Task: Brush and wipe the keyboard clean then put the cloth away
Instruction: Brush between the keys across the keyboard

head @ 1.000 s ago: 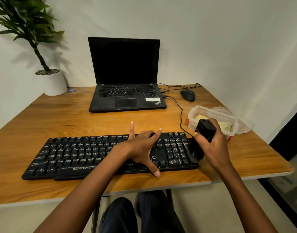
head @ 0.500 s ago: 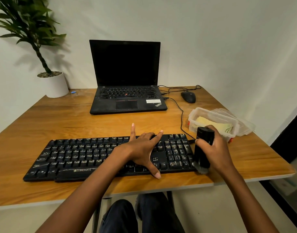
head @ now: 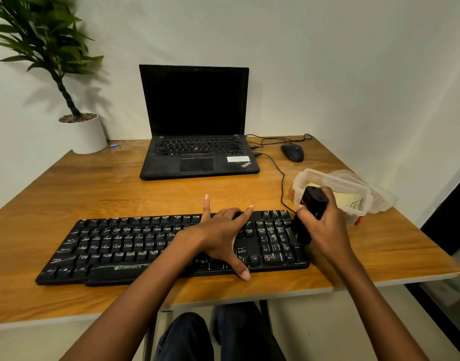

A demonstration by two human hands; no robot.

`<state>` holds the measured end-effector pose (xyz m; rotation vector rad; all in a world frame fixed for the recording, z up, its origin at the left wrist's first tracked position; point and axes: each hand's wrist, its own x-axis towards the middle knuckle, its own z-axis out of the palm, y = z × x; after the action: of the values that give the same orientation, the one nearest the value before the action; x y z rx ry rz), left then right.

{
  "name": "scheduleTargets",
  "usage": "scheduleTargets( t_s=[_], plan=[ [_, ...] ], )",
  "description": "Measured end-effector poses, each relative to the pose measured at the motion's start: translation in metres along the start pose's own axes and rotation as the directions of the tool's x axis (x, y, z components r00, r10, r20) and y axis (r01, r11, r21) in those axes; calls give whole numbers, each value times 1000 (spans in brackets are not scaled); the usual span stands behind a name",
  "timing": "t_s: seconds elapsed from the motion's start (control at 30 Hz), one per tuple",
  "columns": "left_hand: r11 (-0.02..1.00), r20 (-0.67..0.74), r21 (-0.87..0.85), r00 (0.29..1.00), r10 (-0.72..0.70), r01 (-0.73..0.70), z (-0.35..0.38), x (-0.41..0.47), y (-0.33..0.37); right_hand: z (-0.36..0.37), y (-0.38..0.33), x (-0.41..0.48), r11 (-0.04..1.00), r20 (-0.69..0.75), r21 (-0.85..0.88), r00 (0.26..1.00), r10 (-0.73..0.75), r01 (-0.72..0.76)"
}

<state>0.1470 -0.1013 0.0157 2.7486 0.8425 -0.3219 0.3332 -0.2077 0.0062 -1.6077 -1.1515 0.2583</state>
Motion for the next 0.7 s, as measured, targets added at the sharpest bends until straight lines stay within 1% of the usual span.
scheduleTargets(
  t_s=[0.1,0.2,0.27,0.4,0.53,0.6,0.7],
  plan=[
    [1000,2,5,1000,-2,2,0,0,0,-4,-2,8,995,23,-99,1000,14,-12],
    [1000,2,6,1000,-3,3,0,0,0,-1,-6,14,998,-28,-51,999,-30,29],
    [1000,1,5,1000,-3,3,0,0,0,6,-3,9,999,-3,-39,1000,-19,19],
    [1000,-7,8,1000,-2,2,1,0,-1,5,-7,10,989,56,-145,998,35,-27],
    [1000,-10,6,1000,0,0,1,-1,-1,9,-12,15,994,-28,-104,999,-26,22],
    [1000,-7,-2,1000,-1,1,1,-1,-1,11,-8,8,993,-8,-111,999,-31,30],
    [1000,-3,-2,1000,-2,2,0,-1,-1,6,-6,10,992,56,-125,998,9,-2]
  ],
)
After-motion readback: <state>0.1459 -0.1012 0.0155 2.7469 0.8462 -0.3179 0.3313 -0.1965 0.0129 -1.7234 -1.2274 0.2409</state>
